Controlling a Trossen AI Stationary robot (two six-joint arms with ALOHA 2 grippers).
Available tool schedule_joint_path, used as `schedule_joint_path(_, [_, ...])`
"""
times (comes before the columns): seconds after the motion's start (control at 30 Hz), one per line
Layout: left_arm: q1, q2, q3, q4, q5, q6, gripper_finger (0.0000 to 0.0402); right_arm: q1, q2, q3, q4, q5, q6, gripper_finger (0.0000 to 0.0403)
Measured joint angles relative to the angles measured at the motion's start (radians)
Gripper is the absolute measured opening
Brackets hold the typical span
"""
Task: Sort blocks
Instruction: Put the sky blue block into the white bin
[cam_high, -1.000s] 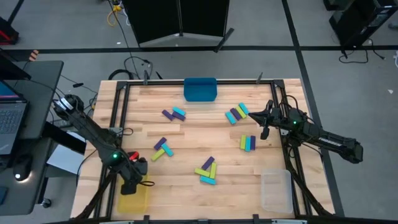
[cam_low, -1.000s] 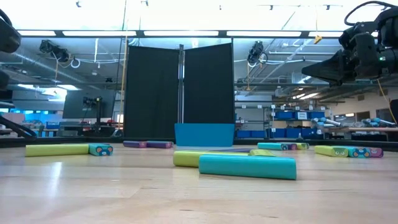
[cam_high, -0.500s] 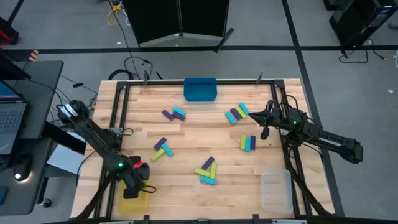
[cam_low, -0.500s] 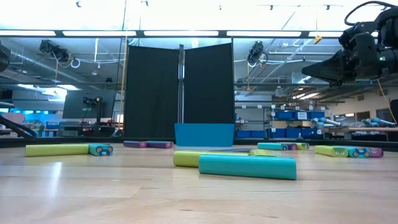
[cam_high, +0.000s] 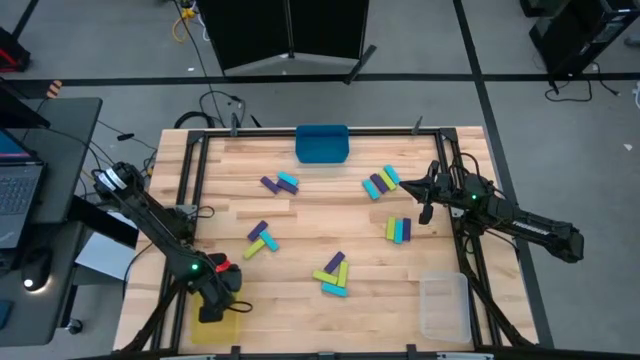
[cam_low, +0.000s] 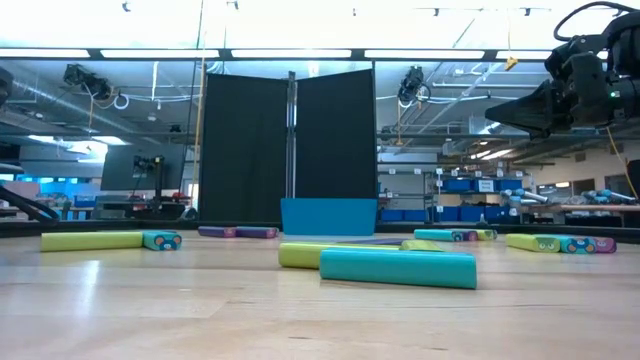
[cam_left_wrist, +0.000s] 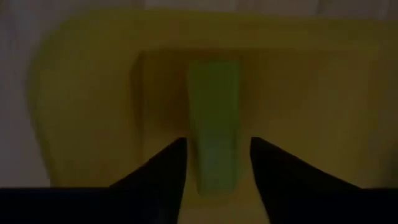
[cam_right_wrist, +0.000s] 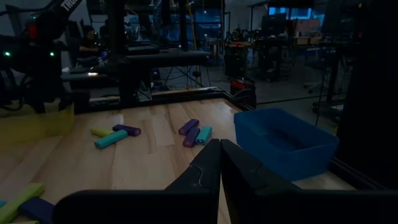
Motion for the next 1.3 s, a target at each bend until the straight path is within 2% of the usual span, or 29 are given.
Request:
schedule_joint_path(0.17, [0.000, 0.000, 0.047, -0.087, -0.006, 0.002, 0.0209, 0.000, 0.000, 0.000, 0.000, 0.000, 0.000, 0.0022])
schedule_joint_path(0.5, [0.000, -0.040, 0.222, -0.292, -0.013, 0.023, 0.0203, 0.000, 0.000, 0.000, 0.000, 0.000, 0.000, 0.0022])
schedule_joint_path(0.7, [0.019, -0.135, 0.317, -0.345, -0.147, -0.048, 0.0139, 0.000, 0.000, 0.000, 0.000, 0.000, 0.000, 0.0022])
schedule_joint_path(1.0, [0.181, -0.325, 0.319, -0.336, -0.310, -0.049, 0.0011, 0.000, 0.000, 0.000, 0.000, 0.000, 0.000, 0.0022])
schedule_joint_path(1.17, [0.276, -0.399, 0.317, -0.303, -0.448, -0.031, 0.0011, 0.000, 0.000, 0.000, 0.000, 0.000, 0.000, 0.0022])
schedule_joint_path(1.3, [0.356, -0.442, 0.269, -0.159, -0.508, 0.025, 0.0007, 0.000, 0.000, 0.000, 0.000, 0.000, 0.000, 0.0022])
